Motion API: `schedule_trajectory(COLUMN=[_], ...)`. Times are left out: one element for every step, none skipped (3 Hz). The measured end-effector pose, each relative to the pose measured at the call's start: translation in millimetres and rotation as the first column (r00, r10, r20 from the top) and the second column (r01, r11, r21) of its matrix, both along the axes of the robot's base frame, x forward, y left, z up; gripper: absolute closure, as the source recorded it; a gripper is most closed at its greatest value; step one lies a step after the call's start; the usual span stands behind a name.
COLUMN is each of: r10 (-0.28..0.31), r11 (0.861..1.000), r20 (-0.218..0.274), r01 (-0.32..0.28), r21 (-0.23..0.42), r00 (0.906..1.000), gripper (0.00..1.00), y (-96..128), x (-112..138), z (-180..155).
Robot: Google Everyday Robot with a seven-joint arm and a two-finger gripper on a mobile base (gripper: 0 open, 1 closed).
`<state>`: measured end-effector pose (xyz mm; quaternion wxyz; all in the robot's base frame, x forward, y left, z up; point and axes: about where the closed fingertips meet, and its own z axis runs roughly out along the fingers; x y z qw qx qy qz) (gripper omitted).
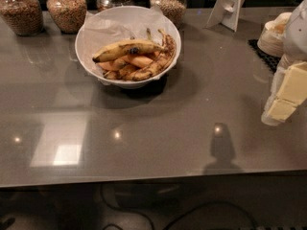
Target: Pick banana from white bowl
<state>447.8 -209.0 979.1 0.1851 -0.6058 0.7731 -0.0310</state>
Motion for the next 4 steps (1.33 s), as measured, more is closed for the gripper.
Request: schedule_trajectory(r10=[0.057,0.135,0.208,0.268], r11=[0.994,0.970,0.925,0.869], r20=[0.077,0.163,0.238,0.282], r01=[-0.064,-0.164,-0.270,-0.357], r21=[0.085,0.180,0.267,0.343], r00=[0.9954,0.9774,0.9487,0.9214], gripper=[0.00,0.00,0.00,0.00], y=[26.1,61.3,98.4,139.4], x=[33.3,75.9,114.5,138.7], z=[3.7,9.4,19.6,27.4])
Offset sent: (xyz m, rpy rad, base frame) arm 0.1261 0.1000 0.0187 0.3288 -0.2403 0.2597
